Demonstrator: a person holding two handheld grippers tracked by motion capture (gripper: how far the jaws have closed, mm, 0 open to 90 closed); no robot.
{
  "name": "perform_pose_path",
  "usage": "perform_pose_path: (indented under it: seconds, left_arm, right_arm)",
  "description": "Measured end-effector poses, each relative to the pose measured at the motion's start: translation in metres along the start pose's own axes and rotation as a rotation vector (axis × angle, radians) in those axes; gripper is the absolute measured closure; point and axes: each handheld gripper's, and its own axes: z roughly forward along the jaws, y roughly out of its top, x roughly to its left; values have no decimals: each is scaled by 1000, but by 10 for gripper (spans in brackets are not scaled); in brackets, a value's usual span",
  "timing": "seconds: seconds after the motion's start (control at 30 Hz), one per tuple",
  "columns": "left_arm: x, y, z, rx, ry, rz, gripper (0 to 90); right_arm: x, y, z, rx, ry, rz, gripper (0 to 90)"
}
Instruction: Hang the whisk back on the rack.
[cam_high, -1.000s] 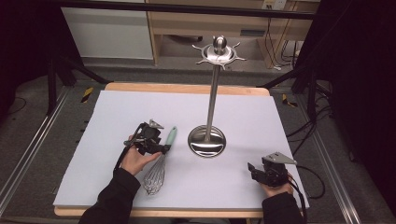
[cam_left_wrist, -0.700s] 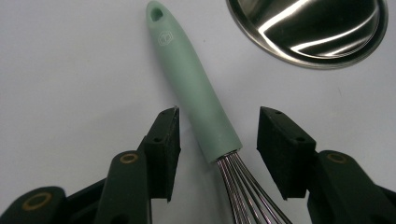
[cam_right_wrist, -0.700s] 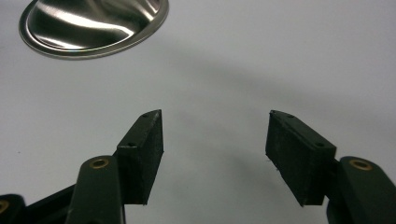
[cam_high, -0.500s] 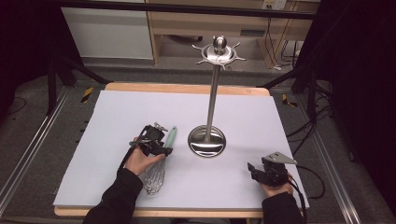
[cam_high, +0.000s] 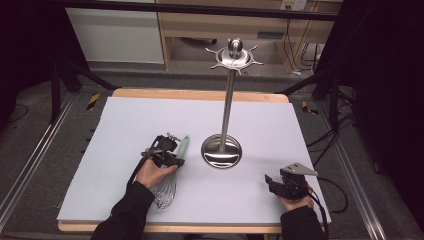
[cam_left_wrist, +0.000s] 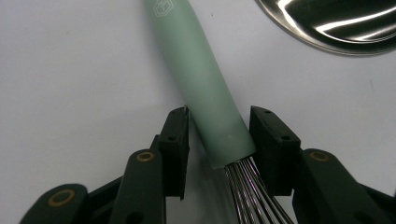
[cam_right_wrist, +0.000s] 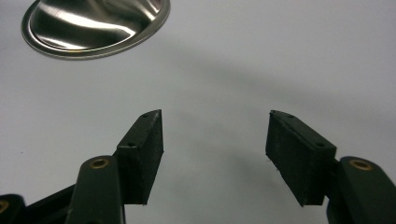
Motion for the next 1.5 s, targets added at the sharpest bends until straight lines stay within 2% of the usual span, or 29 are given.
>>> perform_pose_path:
  seconds: [0.1,0.13,0.27,0.43,0.73,0.97,1.03,1.27,1.47,1.5]
  left_arm:
    - [0,0,0,0,2,-2,583]
    - [4,1,-3,51,7,47,586]
    - [4,1,-3,54,6,33,604]
    - [5,2,-4,60,9,-3,625]
    - [2,2,-8,58,20,15,655]
    - [-1,2,-21,21,25,33,677]
    - [-1,0,-28,0,15,34,682]
    - [3,-6,-40,-44,-5,35,687]
    - [4,-11,-54,-98,-13,34,688]
    - [4,-13,-60,-123,-18,33,688]
  right_arm:
    - [0,0,0,-2,2,-4,370]
    - [0,0,0,0,2,1,370]
    - [0,0,0,-1,5,-1,370]
    - [0,0,0,-1,6,0,370]
    - [0,0,0,0,7,1,370]
    - [-1,0,-1,-3,8,-4,370]
    - [0,1,-1,-2,13,8,370]
    - [-1,0,-1,-6,5,1,369]
    - [-1,0,-1,-5,5,5,370]
    - [-1,0,-1,-7,5,2,369]
